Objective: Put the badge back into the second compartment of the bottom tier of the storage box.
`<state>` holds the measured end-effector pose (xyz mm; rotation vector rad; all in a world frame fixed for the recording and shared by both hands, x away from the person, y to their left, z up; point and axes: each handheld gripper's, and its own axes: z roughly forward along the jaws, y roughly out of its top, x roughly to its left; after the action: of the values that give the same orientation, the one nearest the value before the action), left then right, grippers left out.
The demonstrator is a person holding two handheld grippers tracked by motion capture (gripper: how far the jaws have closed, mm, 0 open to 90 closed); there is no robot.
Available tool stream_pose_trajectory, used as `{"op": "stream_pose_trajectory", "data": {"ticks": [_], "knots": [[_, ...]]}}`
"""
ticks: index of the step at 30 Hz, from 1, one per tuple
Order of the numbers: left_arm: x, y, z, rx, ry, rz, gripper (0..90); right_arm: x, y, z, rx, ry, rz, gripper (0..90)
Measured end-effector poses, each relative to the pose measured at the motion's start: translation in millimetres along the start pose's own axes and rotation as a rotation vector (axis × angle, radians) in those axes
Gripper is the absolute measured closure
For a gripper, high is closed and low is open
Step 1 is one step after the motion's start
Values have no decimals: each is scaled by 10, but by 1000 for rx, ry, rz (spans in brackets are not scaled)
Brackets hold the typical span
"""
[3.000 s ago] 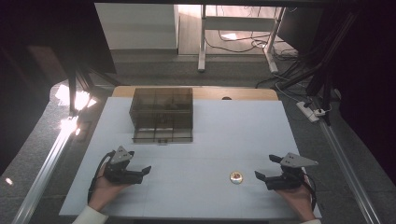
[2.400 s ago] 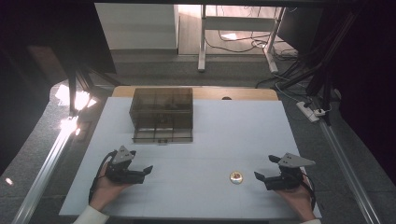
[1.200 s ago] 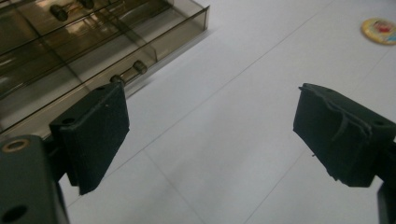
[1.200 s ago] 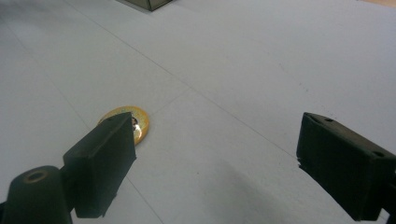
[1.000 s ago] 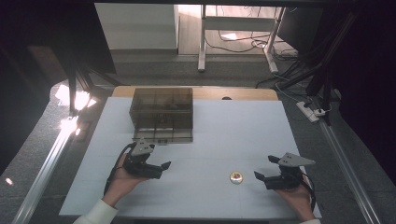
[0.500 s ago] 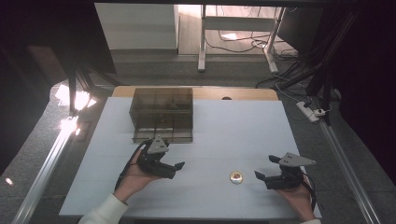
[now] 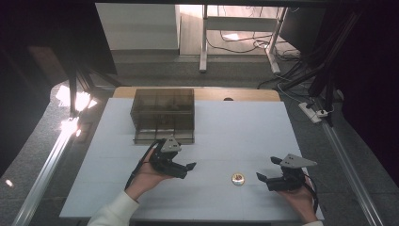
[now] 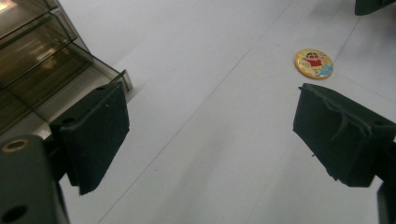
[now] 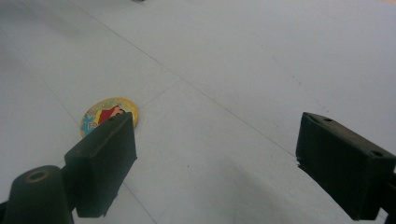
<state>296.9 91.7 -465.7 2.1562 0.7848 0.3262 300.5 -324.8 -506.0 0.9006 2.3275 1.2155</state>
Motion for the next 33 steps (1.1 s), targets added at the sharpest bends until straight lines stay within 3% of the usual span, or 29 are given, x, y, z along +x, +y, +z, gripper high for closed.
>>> {"op": "stream_pose_trajectory", "data": {"ticks": [33], "knots": [[-243, 307, 525, 44, -74, 58, 114, -15, -22, 14, 24, -12, 0, 121]]}}
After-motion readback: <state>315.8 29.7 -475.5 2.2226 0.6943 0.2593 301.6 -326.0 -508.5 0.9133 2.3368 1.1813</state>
